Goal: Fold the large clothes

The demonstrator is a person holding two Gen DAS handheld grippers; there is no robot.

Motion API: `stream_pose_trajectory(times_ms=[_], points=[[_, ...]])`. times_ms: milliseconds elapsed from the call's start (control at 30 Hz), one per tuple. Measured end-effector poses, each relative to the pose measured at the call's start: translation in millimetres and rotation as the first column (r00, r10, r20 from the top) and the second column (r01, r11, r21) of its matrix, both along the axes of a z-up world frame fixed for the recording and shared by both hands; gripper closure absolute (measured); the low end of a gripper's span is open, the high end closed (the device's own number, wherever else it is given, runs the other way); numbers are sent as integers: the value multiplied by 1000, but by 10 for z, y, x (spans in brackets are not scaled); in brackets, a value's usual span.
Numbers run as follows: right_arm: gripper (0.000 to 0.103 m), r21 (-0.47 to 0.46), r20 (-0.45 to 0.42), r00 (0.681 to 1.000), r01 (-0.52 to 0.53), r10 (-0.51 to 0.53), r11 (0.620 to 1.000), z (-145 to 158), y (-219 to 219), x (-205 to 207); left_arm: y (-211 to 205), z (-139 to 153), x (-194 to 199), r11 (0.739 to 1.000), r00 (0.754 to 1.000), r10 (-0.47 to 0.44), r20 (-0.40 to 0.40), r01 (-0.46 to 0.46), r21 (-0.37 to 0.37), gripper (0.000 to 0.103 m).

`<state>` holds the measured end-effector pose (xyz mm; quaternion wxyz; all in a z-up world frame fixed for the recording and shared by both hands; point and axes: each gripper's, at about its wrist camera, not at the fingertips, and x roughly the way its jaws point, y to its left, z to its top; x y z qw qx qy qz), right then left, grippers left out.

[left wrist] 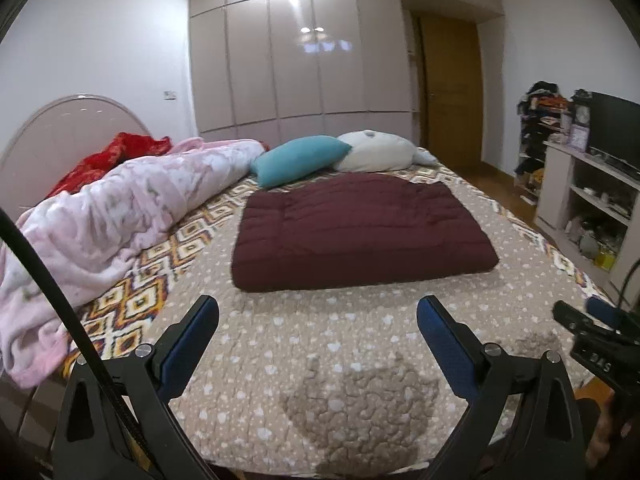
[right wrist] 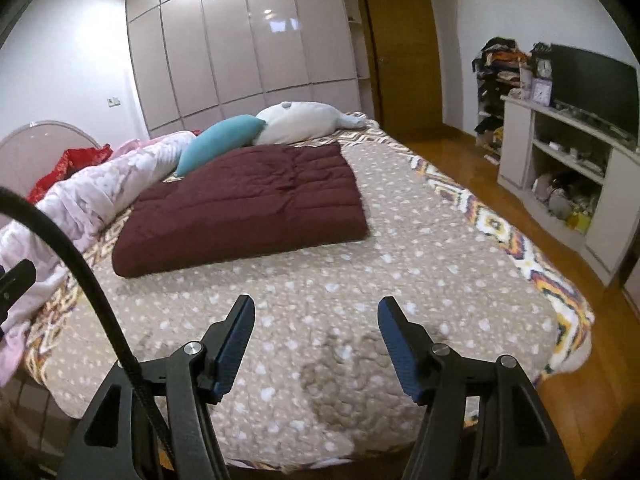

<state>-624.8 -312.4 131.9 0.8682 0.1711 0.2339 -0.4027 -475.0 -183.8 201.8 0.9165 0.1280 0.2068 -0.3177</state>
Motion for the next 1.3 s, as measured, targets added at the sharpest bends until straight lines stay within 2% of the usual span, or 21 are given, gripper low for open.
stream_pose_trajectory(times_ms=[133, 200, 300, 367, 600, 767, 833, 1000, 1200, 1300], points=[[33, -21, -7, 1000, 14, -14, 1000, -25, 18, -24, 84, 17, -102, 996, 991, 92, 97, -89, -30, 4], [33, -17, -8, 1000, 12, -12, 1000, -49, 16, -11, 170, 57, -171, 988, 979, 136, 149, -124, -89, 4], [33, -13, -16, 1000, 5, -5, 1000, -75, 29, 26, 287, 90, -202, 980, 985, 111, 133, -87, -177, 0], [33, -18, -23, 1000, 1, -1, 1000, -85, 47, 50, 310, 80, -188, 979, 990, 88, 111, -65, -193, 0], [33, -31, -40, 999, -1, 0, 1000, -118, 97, 93, 290, -15, -50, 985, 996, 90, 23, -85, -152, 0], [32, -31, -64, 998, -15, 13, 999, -171, 128, 151, 159, -154, -38, 992, 991, 127, 34, -127, -22, 0], [32, -32, -76, 997, -20, 18, 999, -194, 147, 181, 128, -222, -15, 992, 992, 123, 7, -123, 8, 0], [32, -31, -98, 995, -27, 24, 999, -237, 173, 226, 88, -390, 96, 981, 983, 179, -40, -175, 80, 0], [30, -18, -130, 991, -29, 26, 999, -307, 170, 267, 70, -549, 213, 979, 977, 181, -113, -168, 119, 0], [30, -9, -141, 990, -29, 27, 1000, -341, 165, 282, 56, -593, 212, 979, 976, 177, -125, -161, 126, 0]])
